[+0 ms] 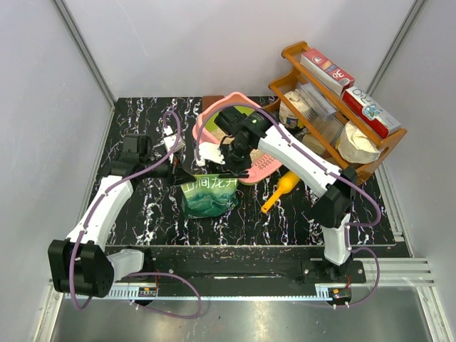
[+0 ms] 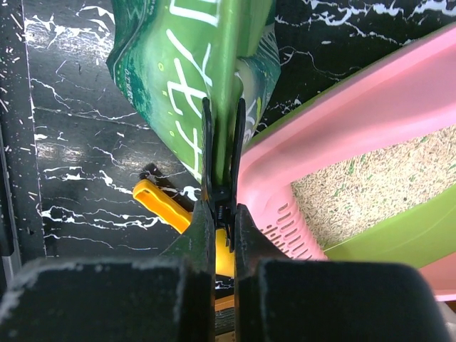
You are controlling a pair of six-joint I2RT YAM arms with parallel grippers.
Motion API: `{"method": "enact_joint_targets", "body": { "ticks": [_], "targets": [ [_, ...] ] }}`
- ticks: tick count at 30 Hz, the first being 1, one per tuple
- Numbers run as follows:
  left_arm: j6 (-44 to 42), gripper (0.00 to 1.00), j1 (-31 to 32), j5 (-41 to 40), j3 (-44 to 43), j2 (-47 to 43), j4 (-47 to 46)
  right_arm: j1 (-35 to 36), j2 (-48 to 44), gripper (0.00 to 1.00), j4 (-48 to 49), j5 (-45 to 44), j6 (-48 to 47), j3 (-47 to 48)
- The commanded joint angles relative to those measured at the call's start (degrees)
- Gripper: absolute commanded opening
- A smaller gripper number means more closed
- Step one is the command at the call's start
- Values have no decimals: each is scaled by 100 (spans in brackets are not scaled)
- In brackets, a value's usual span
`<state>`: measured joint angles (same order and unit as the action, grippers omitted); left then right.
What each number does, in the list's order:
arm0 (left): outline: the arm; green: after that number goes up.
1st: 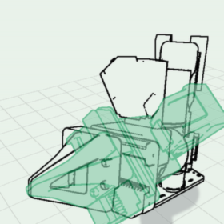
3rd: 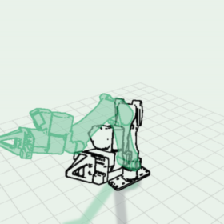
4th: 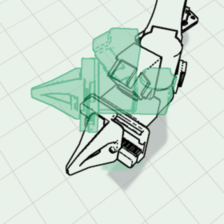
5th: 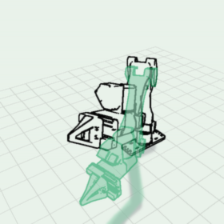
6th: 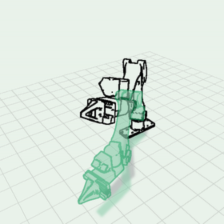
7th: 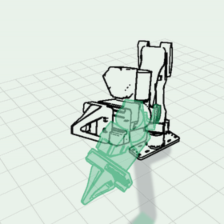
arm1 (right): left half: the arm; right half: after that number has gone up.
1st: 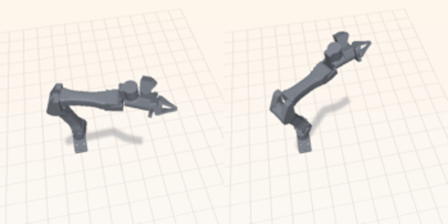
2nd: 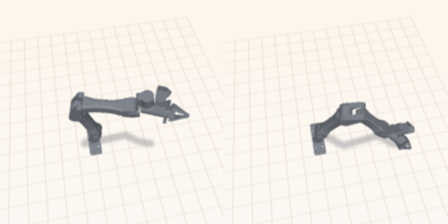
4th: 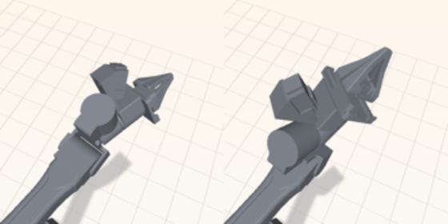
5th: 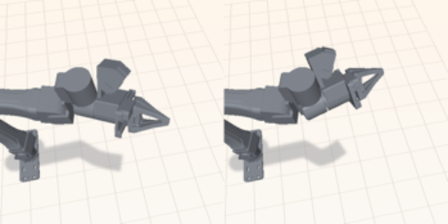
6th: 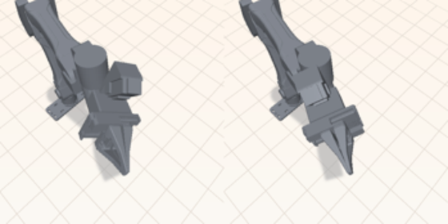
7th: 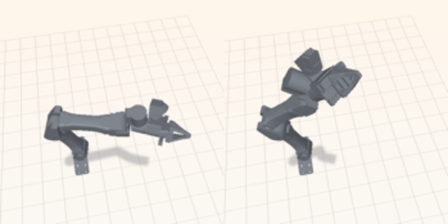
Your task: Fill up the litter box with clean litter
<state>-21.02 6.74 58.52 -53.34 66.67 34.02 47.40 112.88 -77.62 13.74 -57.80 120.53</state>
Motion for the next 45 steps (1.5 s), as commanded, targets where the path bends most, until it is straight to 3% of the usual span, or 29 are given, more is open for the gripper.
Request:
{"method": "enact_joint_targets", "body": {
  "ticks": [1, 23, 41, 44, 45],
  "targets": [
    [1, 0, 20, 160, -317, 21, -167, 252, -232, 0, -1563, 111, -293, -30],
    [880, 0, 81, 283, -27, -181, -1011, 428, 436, 1, -1580, 955, -144, 365],
    [1143, 0, 73, 344, -282, -49, -1178, 551, 823, 6, -1598, 595, 542, 340],
    [1161, 0, 82, 344, -317, -32, -1178, 551, 823, 13, -1589, 639, 524, 366],
    [1161, 0, 82, 335, -308, -6, -1187, 551, 823, 28, -1580, 622, 507, 418]
  ]
}}
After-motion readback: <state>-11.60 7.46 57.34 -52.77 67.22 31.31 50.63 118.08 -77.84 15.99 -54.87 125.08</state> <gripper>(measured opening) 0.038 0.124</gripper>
